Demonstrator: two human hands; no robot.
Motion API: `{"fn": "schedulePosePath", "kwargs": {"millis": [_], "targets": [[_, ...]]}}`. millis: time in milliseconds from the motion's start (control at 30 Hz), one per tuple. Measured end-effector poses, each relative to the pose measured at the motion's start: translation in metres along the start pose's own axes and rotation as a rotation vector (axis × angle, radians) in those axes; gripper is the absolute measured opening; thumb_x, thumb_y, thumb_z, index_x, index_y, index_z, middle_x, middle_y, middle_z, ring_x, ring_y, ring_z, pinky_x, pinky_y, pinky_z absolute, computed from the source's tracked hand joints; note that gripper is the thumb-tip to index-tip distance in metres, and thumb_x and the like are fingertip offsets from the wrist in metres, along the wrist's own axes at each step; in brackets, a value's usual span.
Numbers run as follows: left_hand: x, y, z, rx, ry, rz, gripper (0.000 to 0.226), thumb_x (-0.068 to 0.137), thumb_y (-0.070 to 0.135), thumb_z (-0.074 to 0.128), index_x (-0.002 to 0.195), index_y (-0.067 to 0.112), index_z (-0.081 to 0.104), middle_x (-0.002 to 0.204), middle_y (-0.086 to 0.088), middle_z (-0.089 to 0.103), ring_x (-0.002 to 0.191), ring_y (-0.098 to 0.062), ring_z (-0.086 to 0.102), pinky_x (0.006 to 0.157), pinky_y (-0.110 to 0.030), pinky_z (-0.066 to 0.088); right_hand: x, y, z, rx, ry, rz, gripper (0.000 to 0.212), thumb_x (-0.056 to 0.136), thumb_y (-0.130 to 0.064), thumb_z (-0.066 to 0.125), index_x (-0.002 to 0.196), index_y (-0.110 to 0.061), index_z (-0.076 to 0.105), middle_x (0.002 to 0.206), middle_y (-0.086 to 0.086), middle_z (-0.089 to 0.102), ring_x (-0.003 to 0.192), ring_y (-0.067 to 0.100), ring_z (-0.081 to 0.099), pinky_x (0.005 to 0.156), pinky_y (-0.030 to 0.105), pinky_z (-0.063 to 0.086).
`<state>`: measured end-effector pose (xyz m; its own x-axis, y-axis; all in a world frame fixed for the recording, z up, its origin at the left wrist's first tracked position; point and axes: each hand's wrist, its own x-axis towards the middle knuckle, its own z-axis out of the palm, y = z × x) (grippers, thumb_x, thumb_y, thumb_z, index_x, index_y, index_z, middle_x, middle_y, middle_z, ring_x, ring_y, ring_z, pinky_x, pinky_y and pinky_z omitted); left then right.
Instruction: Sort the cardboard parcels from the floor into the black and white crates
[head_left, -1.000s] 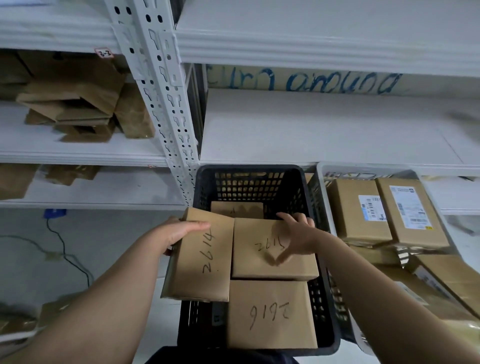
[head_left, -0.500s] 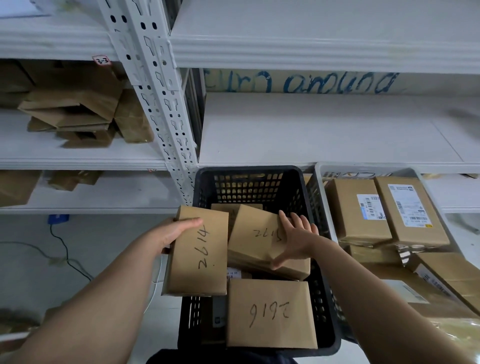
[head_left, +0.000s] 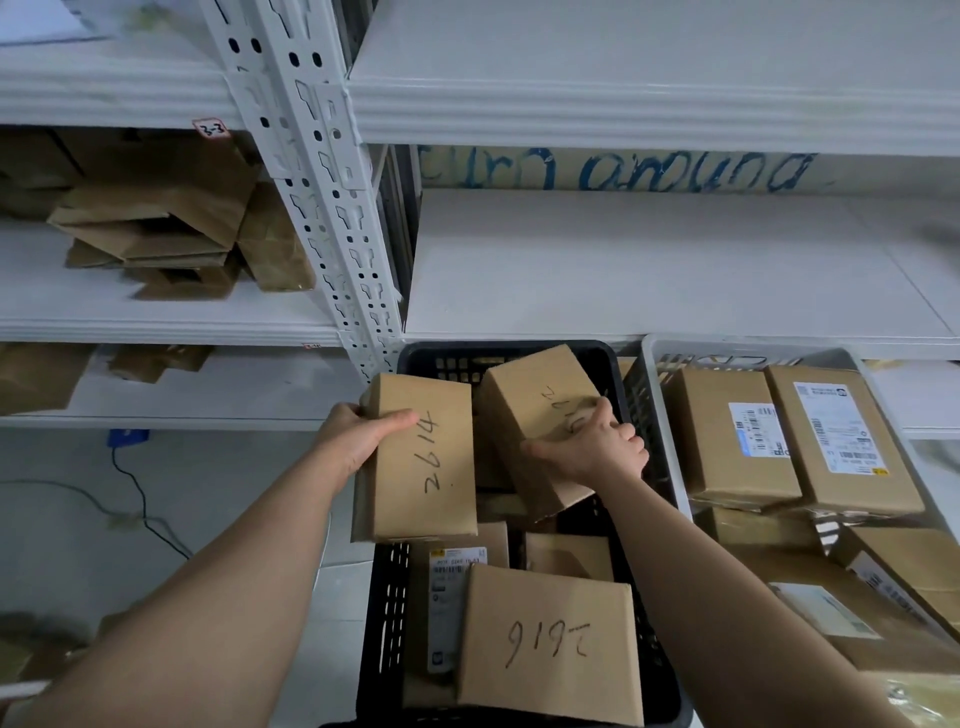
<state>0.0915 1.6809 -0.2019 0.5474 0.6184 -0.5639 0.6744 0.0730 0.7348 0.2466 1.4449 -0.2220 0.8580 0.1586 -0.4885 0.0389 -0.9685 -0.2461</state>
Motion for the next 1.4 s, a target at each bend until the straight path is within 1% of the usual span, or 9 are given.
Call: {"fn": "schedulePosePath", "kwargs": {"millis": [133, 633, 733, 800, 867, 967, 1067, 1233, 1400], "targets": [[0.008, 0.016, 0.021, -0.013, 0.033, 0.044, 0.068, 0.064, 0.048, 0.085, 0.112, 0.016, 0.050, 0.101, 0.002, 0.064, 0.090, -0.017, 0.061, 0.080, -0.031, 0.044, 0.006, -0.012, 0.007, 0.055, 0.004, 0.124, 0.138, 0.046, -0.090, 0.063, 0.149, -0.022, 0.002, 0.144, 0.024, 0.033, 0.134, 0.041, 0.033, 0.111, 0.049, 0.027], [0.067, 0.032, 0.083, 0.143, 0.024, 0.103, 0.070, 0.085, 0.050, 0.066, 0.137, 0.009, 0.042, 0.130, -0.009, 0.055, 0.116, -0.029, 0.055, 0.089, -0.034, 0.043, 0.030, -0.020, 0.019, 0.202, -0.091, 0.352, 0.143, 0.048, -0.088, 0.065, 0.153, -0.018, -0.003, 0.151, 0.022, 0.024, 0.140, 0.039, 0.024, 0.114, 0.050, 0.022], [0.076, 0.019, 0.087, 0.317, -0.043, 0.032, 0.058, 0.099, 0.043, 0.046, 0.145, 0.011, 0.036, 0.139, -0.013, 0.052, 0.122, -0.031, 0.052, 0.093, -0.035, 0.041, 0.036, -0.017, 0.033, 0.210, -0.165, 0.317, 0.135, 0.060, -0.078, 0.068, 0.154, -0.016, -0.008, 0.155, 0.021, 0.017, 0.142, 0.038, 0.020, 0.116, 0.048, 0.021], [0.081, 0.013, 0.090, 0.445, -0.097, -0.017, 0.058, 0.102, 0.034, 0.040, 0.153, 0.013, 0.022, 0.147, -0.015, 0.043, 0.127, -0.031, 0.049, 0.100, -0.037, 0.041, 0.041, -0.014, 0.044, 0.220, -0.208, 0.264, 0.121, 0.074, -0.059, 0.071, 0.154, -0.016, -0.009, 0.156, 0.020, 0.012, 0.143, 0.037, 0.018, 0.117, 0.048, 0.023], [0.084, 0.010, 0.094, 0.508, -0.154, -0.054, 0.065, 0.102, 0.025, 0.040, 0.156, 0.017, 0.005, 0.150, -0.014, 0.039, 0.118, -0.028, 0.054, 0.091, -0.033, 0.046, 0.044, -0.008, 0.051, 0.193, -0.249, 0.223, 0.109, 0.083, -0.042, 0.068, 0.154, -0.017, -0.011, 0.157, 0.018, 0.009, 0.143, 0.037, 0.017, 0.117, 0.049, 0.024], [0.085, 0.005, 0.096, 0.521, -0.200, -0.119, 0.071, 0.104, 0.022, 0.037, 0.154, 0.026, -0.014, 0.153, -0.013, 0.034, 0.086, -0.019, 0.057, 0.068, -0.025, 0.045, 0.051, 0.002, 0.055, 0.228, -0.278, 0.243, 0.100, 0.090, -0.027, 0.063, 0.154, -0.014, -0.011, 0.159, 0.016, 0.008, 0.144, 0.037, 0.019, 0.116, 0.049, 0.028], [0.089, -0.007, 0.093, 0.493, -0.233, -0.272, 0.068, 0.105, 0.021, 0.030, 0.153, 0.033, -0.016, 0.158, -0.014, 0.021, 0.075, -0.025, 0.055, 0.069, -0.040, 0.060, 0.058, 0.007, 0.054, 0.221, -0.276, 0.236, 0.096, 0.092, -0.021, 0.061, 0.154, -0.012, -0.012, 0.159, 0.017, 0.010, 0.142, 0.038, 0.025, 0.114, 0.045, 0.033], [0.084, -0.018, 0.094, 0.457, -0.219, -0.305, 0.067, 0.105, 0.026, 0.034, 0.153, 0.037, -0.012, 0.157, -0.011, 0.025, 0.116, -0.035, 0.052, 0.081, -0.045, 0.058, 0.067, 0.009, 0.051, 0.153, -0.282, 0.193, 0.095, 0.093, -0.016, 0.060, 0.155, -0.015, -0.012, 0.158, 0.017, 0.012, 0.142, 0.038, 0.027, 0.110, 0.042, 0.036], [0.084, -0.015, 0.101, 0.442, -0.180, -0.286, 0.068, 0.105, 0.025, 0.033, 0.152, 0.036, -0.015, 0.158, -0.010, 0.023, 0.112, -0.032, 0.054, 0.075, -0.042, 0.056, 0.072, 0.011, 0.052, 0.153, -0.297, 0.207, 0.100, 0.090, -0.020, 0.065, 0.155, -0.014, -0.012, 0.158, 0.019, 0.013, 0.142, 0.038, 0.027, 0.114, 0.045, 0.034]]}}
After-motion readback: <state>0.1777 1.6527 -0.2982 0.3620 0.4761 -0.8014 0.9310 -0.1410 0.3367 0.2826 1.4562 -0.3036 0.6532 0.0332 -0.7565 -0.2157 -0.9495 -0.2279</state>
